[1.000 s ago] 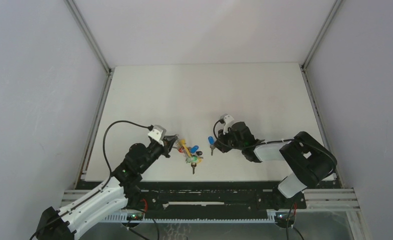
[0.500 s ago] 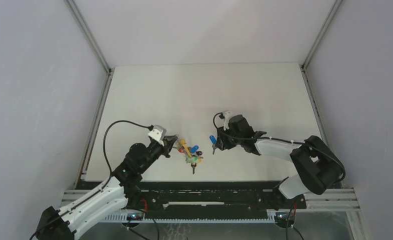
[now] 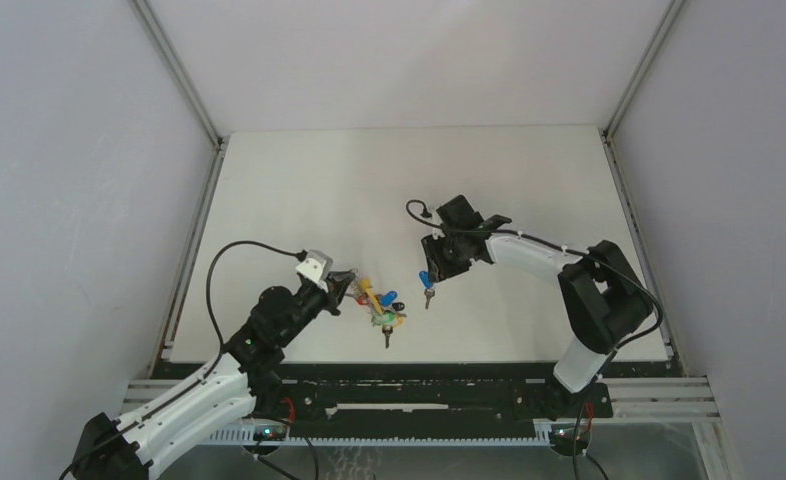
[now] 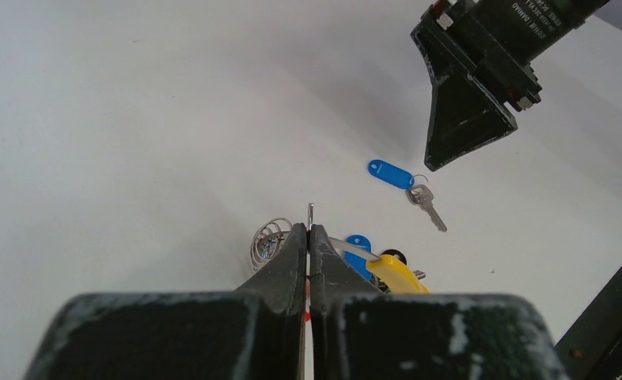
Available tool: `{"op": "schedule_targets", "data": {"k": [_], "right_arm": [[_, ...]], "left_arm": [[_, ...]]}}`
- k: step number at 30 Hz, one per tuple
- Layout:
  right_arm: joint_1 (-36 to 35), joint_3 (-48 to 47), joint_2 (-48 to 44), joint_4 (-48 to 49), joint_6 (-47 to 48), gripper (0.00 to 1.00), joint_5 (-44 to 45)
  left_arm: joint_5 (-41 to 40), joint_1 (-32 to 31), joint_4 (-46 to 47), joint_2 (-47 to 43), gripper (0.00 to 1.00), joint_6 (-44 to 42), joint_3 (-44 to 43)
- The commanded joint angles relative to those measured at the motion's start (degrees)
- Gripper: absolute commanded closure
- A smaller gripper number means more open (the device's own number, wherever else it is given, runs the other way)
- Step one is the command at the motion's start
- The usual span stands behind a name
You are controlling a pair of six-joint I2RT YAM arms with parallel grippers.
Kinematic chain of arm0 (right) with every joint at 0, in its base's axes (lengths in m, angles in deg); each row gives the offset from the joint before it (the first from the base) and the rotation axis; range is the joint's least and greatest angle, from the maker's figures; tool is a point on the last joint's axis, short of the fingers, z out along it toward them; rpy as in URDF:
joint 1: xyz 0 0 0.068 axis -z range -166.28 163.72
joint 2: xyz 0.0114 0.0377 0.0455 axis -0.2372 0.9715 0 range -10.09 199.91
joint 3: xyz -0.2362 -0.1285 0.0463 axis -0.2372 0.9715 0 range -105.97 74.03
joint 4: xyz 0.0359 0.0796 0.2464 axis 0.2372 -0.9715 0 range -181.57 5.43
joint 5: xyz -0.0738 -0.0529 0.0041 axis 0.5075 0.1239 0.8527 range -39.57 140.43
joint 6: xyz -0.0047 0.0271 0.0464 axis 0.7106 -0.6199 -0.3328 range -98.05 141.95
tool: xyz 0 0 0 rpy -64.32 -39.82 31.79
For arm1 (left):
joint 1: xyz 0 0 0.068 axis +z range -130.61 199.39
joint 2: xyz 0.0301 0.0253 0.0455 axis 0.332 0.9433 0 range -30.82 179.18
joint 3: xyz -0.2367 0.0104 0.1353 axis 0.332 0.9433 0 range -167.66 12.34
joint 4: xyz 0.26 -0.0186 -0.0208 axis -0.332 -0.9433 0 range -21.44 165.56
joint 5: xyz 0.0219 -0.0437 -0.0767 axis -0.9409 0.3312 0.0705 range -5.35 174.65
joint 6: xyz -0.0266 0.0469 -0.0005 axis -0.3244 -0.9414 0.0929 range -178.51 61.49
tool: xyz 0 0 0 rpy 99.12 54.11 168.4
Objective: Put the keys on the keyring
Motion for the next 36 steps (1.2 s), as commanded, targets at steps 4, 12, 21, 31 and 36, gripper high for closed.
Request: {"op": "schedule_targets", "data": {"k": [4,12,21,31,36], "right_arm": [[3.8,-4.0,4.5,-5.7,-0.5,0.66,-8.9],[6.2,-4.4,7.9,-3.0,-1.4,0.7,-17.1],[8.7,-4.7,12.0,0.0,-3.0,0.76,-21.7],[10.0,-5.3,14.2,1.3,-3.7,0.83,-23.3],[10.0,-5.4,14.5,1.2,-3.3,0.92,-23.6]], "left_arm": [[-0.7,0.3,2.7,-0.4,1.0,0.7,-1.0],[-0.6,0.4,2.9,0.0,1.0,0.7,-1.0],[-0.7,0.4,2.9,-0.1,1.0,0.6,-1.0],[-0.7,0.4,2.9,0.0,1.0,0.6,-0.9],[-0.8,0.4,2.9,-0.1,1.0,0.6,-0.9]]}}
